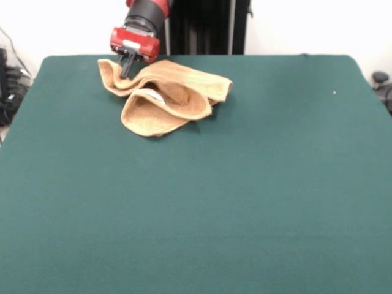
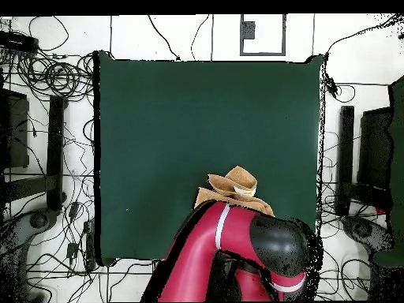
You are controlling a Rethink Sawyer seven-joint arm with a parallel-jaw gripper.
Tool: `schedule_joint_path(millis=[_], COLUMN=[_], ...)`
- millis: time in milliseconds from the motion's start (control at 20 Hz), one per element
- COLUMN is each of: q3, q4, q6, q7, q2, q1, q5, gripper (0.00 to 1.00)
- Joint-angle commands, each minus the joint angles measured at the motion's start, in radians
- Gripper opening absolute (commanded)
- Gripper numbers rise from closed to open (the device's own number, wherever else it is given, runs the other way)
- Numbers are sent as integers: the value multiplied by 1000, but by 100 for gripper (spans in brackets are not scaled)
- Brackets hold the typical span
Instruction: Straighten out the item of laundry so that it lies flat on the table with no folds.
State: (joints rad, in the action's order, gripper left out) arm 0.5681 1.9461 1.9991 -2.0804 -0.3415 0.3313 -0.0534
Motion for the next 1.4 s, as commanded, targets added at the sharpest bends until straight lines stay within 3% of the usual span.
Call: schedule_joint_path(millis=[50, 550, 800, 1400], q3=[-122, -110, -104, -109], q4=[233, 260, 262, 304], q6=[-264, -421, -605, -736], q7=[-138, -122, -114, -82], q2=[-213, -181, -148, -109], q1=[-60, -113, -127, -186], q5=[-73, -82, -134, -72], gripper=[0, 0, 0, 0])
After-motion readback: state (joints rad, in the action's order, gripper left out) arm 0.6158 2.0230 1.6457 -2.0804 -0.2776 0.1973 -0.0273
